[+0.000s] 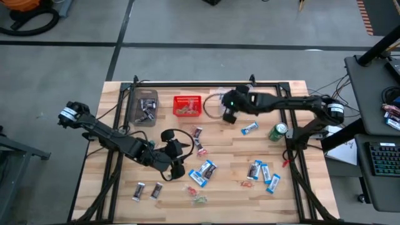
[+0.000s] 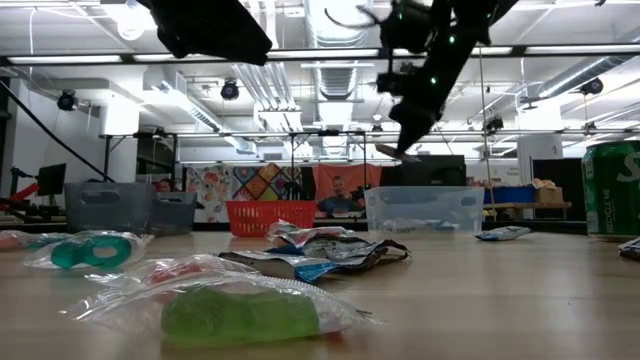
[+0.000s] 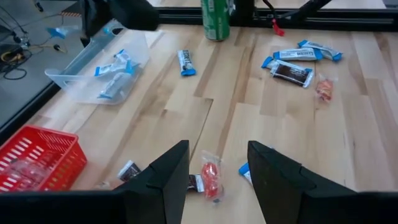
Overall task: Sort candy
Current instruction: Put the white chocolate into the transparent bin, then put the brown chocolate into the black bin
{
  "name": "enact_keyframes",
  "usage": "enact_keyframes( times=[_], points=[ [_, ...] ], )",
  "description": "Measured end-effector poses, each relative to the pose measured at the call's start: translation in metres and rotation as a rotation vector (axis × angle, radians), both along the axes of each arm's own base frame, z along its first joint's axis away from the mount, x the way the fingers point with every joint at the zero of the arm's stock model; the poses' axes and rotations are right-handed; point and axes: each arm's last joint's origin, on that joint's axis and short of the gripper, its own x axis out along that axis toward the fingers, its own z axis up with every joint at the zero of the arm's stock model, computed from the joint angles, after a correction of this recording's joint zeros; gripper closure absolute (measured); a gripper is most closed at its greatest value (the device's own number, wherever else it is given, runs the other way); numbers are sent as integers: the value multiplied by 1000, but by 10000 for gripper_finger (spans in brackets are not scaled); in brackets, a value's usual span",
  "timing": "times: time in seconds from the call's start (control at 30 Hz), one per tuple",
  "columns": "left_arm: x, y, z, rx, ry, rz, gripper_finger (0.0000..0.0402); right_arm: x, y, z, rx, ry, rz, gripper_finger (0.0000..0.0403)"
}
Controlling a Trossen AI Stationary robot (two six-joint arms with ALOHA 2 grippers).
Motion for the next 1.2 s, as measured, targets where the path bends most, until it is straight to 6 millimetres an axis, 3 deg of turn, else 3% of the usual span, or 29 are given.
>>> enact_keyframes(
  times=[0.1,0.27,0.53,0.83,1.03,1.2],
  points=[
    [0,0,0,-3,-1,2,255,-11,-24,0,5,25,-51,393],
    [0,0,0,-3,-1,2,255,-28,-54,-6,187,-62,-78,369],
    [-2,1,-4,8,20,2,255,-35,-63,-6,233,-100,-151,287],
    [-3,1,-7,23,37,-11,255,-25,-46,9,275,-150,-152,273],
    [3,-1,-18,162,117,-83,255,-16,-12,11,390,-180,-9,278],
    [14,-6,-46,290,252,-191,255,-15,23,10,443,-184,23,283]
  ],
)
